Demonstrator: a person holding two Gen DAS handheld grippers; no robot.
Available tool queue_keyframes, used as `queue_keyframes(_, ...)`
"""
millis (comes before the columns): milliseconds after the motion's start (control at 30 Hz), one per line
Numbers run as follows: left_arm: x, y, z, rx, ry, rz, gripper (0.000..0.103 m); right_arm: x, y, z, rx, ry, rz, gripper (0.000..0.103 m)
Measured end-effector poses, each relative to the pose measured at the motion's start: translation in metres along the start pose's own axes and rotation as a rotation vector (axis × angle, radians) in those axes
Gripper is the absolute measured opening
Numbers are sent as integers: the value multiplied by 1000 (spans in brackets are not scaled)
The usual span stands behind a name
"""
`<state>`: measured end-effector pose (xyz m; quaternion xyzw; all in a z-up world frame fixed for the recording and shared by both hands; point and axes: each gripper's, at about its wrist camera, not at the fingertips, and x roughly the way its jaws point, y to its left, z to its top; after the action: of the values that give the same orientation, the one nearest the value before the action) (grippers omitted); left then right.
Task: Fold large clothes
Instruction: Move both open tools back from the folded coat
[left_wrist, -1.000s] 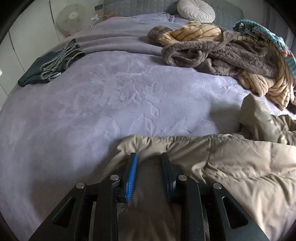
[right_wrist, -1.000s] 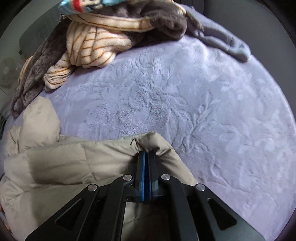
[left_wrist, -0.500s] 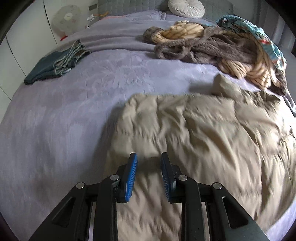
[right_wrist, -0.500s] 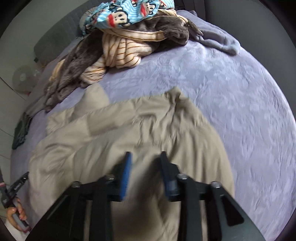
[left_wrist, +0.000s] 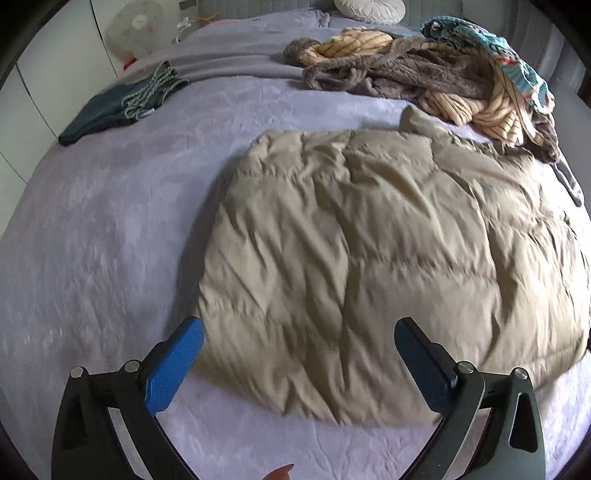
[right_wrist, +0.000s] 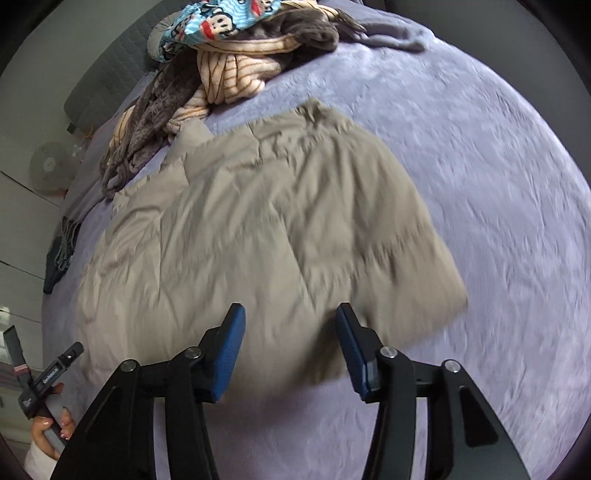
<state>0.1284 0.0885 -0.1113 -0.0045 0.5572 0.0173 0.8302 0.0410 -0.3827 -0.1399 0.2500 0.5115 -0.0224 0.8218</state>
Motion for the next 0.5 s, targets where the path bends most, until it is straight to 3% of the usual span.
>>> queue_keyframes(33, 0, -1, -4, -1, 9, -6, 103, -1, -2, -6, 10, 4, 12, 72)
queue_keyframes(133, 2, -2, -15, -10, 41, -24, 103, 0, -8, -20, 39, 21, 33, 73)
queue_keyframes(167, 4, -2, -19, -15, 52, -31, 103, 1, -10, -24, 52, 26, 41, 82)
queue_keyframes(200, 5, -2, -23, -24, 64, -37, 103, 3, -14, -28, 72, 32, 57, 84)
queue_keyframes(400, 13, 5, -38, -72, 106, -79, 103, 10, -28, -44, 157, 50, 107, 84)
queue_keyframes(433, 14, 5, -40, -71, 110, -82, 103, 11, -29, -46, 164, 52, 112, 89)
queue_keyframes(467, 15, 6, -41, -73, 114, -88, 103, 13, -31, -47, 175, 58, 121, 102)
queue_keyframes(500, 16, 6, -43, -78, 115, -98, 103, 14, -33, -49, 186, 56, 130, 103)
